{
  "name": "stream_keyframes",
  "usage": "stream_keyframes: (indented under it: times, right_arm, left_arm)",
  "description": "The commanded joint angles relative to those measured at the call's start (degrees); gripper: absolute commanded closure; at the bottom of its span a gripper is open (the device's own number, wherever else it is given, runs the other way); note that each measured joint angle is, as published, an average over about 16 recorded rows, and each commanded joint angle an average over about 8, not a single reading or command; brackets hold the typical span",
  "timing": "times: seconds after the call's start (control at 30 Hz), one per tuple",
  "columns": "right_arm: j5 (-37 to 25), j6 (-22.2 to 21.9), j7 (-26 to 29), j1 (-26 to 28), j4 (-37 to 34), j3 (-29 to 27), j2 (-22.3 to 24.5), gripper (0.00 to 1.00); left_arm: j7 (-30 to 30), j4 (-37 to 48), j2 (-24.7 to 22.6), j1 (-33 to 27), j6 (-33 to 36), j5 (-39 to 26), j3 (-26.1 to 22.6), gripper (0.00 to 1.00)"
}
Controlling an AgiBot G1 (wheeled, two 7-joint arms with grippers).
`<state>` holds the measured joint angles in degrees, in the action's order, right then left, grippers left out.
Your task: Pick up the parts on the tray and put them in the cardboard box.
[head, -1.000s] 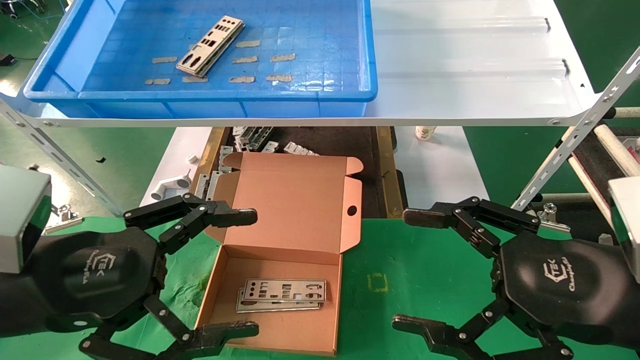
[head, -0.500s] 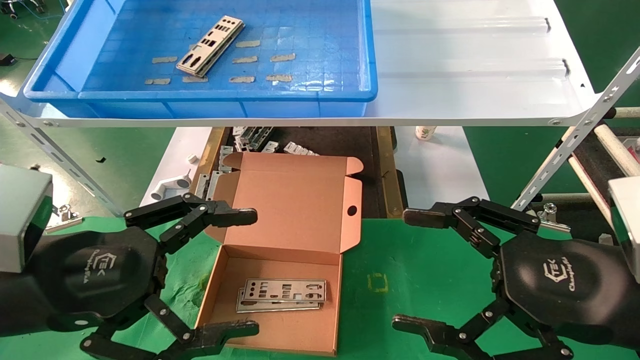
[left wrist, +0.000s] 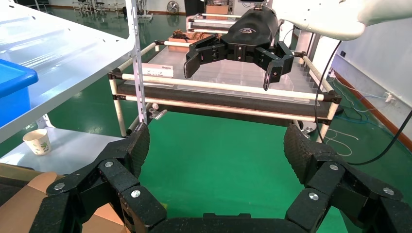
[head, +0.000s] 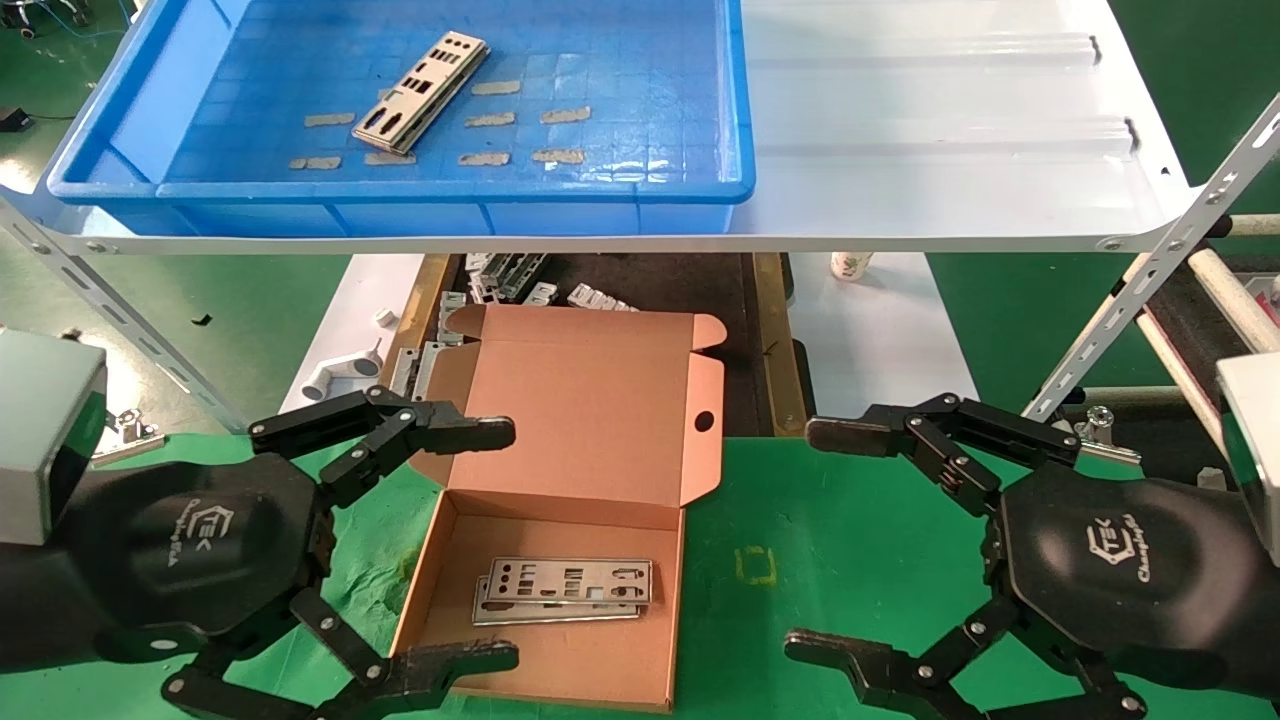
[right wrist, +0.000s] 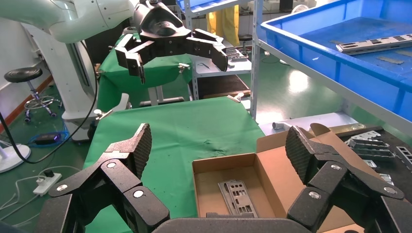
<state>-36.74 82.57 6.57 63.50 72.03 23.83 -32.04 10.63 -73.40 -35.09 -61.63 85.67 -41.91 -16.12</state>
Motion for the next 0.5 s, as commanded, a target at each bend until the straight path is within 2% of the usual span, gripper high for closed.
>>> stream_keyframes:
  times: [0.03,0.5]
  right_arm:
    - [0.00,0.00,0.00,0.00,0.00,0.00,0.00,0.00]
    - [0.01,0.00,0.00,0.00,0.00,0.00,0.00,0.00]
  left_arm:
    - [-0.01,0.01,0.00,-0.01,0.00,0.00,-0.01,0.00]
    - [-0.01,0.03,-0.01,-0.02,0.00,0.00,-0.02,0.00]
